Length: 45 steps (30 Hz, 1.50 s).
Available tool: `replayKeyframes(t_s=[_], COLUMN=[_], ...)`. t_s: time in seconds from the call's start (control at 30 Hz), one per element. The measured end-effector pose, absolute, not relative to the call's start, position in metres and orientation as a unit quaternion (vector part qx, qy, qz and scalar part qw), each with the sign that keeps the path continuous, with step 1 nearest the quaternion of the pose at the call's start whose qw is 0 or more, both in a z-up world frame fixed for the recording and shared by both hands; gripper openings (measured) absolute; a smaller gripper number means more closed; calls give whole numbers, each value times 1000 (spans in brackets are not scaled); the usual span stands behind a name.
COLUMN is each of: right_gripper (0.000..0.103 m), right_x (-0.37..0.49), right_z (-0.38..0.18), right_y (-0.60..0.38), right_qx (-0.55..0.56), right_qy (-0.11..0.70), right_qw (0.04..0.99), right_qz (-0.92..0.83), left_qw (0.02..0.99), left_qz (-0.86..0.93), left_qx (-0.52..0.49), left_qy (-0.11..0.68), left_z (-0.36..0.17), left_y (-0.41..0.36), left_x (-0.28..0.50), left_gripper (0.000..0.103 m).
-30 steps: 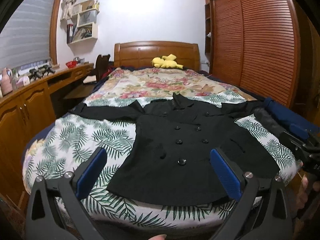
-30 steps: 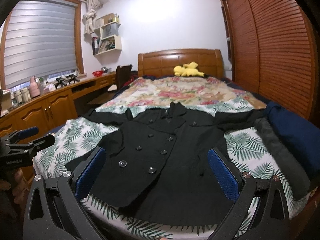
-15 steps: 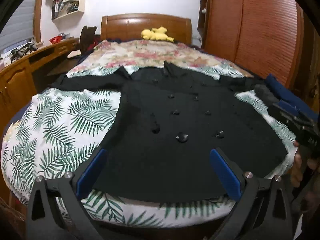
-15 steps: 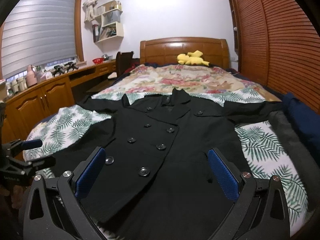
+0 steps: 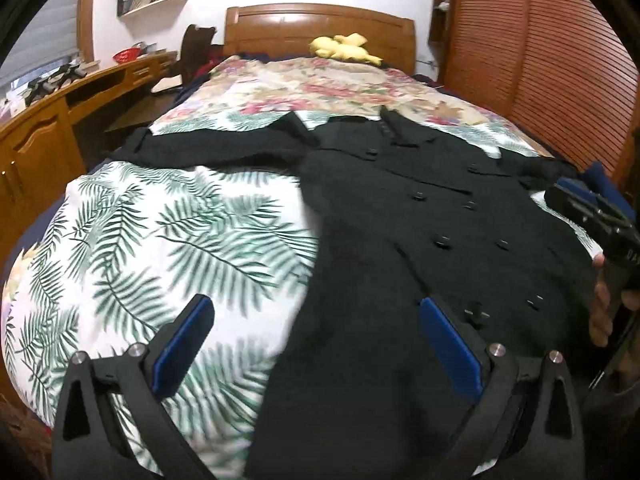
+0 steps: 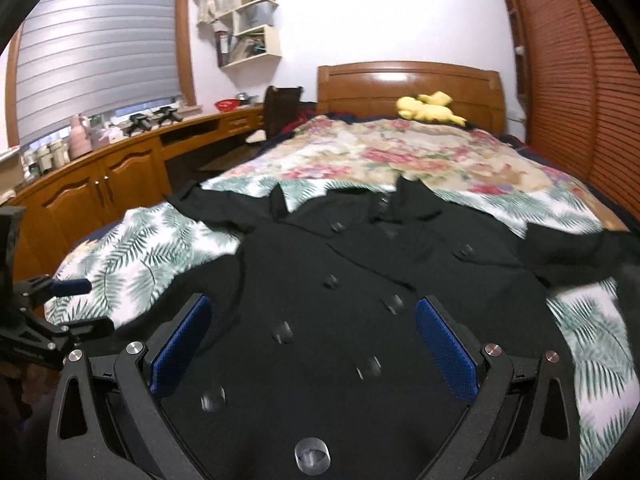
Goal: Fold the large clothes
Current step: 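Move the left tool to the coat sleeve and close on it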
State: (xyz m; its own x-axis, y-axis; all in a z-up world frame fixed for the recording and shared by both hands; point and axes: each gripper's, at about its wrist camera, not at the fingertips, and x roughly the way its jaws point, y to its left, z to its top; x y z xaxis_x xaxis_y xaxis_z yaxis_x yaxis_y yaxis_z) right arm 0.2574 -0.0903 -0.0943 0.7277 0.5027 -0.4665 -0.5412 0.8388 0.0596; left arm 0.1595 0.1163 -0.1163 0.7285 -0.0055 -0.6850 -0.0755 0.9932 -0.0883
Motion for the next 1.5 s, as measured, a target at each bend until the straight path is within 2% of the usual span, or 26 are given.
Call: replayKeyframes(t_s=[0.37,0.63,0.93,1.13,1.3,1.4,1.47,1.5], right_gripper=[103,103,103,103,103,103,103,103], right_x=[306,306,306,308,310,310,310,310], right_z=[-142,-145,-148,-151,-154,-154,-155,-155], right_y=[-54,-61,-55,-53,-54,-55,-56,-56], right_qx=[-57,-45,-61,-64,-59,-57,-56,-55], right_qy=[279,278,275,277,284,284,285,286], right_qw=[907,909,913,912,909,909,909,908], right_qz=[311,306,296,296,298,299,300,300], left_qw=[885,896,912,911,900,886,876,871], left_qz=[88,84,58,62,80,94,104,108], left_qx=[-64,-44,-38,-73,-136,-196,-228,-243], left_qy=[454,434,404,402,407,411,413,413], left_z=[-141,-141,-139,-158,-174,-182,-188,-190], left_y=[179,203,242,278,317,345,360,365], left_x=[211,257,348,395,421,430,434,435], left_gripper=[103,103,103,103,94,82,69,67])
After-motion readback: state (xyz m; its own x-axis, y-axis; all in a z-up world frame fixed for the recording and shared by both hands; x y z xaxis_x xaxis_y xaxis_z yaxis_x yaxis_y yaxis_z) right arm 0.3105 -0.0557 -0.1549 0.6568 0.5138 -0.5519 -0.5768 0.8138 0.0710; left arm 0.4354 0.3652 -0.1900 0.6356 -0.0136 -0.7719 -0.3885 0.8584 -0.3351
